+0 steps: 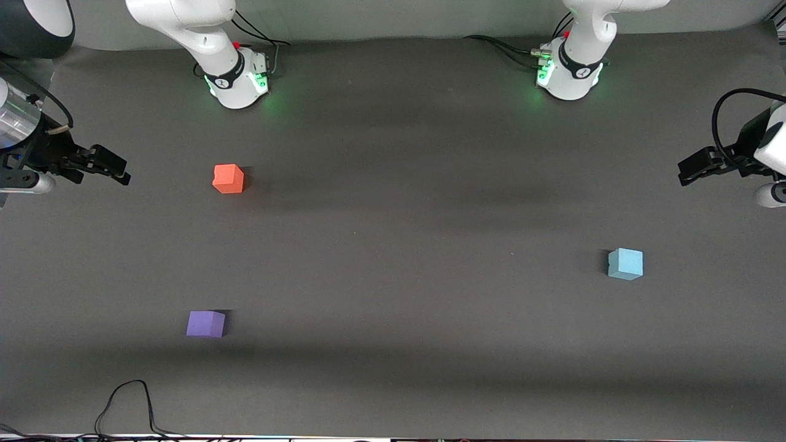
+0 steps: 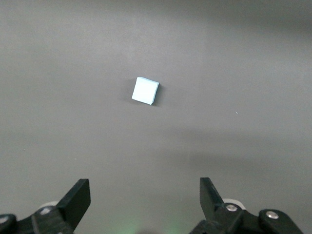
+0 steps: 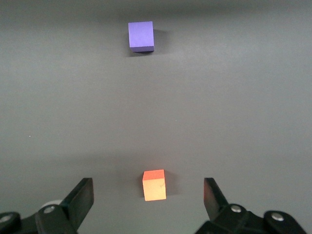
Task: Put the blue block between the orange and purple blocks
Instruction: 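Move the left gripper toward the light blue block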
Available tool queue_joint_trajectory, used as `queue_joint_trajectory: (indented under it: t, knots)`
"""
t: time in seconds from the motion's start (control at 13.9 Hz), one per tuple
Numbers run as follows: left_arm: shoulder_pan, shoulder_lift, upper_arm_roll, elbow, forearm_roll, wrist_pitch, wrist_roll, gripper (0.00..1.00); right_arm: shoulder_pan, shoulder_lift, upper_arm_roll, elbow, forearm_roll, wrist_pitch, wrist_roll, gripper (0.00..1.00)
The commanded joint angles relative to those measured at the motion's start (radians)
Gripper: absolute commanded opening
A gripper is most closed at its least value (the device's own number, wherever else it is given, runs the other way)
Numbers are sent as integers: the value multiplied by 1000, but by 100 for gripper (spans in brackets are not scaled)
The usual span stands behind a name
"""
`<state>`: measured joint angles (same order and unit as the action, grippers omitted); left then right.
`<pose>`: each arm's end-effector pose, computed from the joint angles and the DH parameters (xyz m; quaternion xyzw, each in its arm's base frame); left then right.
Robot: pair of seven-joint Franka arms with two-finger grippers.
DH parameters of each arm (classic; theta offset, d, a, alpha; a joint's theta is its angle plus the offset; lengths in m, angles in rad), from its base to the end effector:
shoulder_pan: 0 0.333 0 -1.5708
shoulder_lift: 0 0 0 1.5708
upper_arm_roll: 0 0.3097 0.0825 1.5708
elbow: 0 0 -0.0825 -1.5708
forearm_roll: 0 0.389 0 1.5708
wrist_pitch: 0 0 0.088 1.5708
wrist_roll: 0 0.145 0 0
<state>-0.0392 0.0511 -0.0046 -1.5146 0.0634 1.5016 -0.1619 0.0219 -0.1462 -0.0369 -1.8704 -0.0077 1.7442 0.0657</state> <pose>0.5652 -0.0152 0.5725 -0.9972 -0.0601 0.0286 0.0347 0.5244 -0.0097 0.5302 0.9992 -0.0395 0.0100 0.0009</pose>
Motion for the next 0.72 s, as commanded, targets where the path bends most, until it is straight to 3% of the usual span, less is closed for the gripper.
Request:
queue_joint_trajectory:
  t: [0.0, 0.22, 0.65]
  knots:
    - [21, 10, -5, 27, 7, -50, 8, 100, 30, -7, 2, 4, 18, -19, -17, 100]
    - [65, 29, -5, 25, 7, -52, 53, 100, 39, -7, 3, -7, 18, -57, -7, 100]
    - [162, 202, -5, 59, -25, 37, 202, 100, 62, -6, -3, -26, -26, -40, -11, 100]
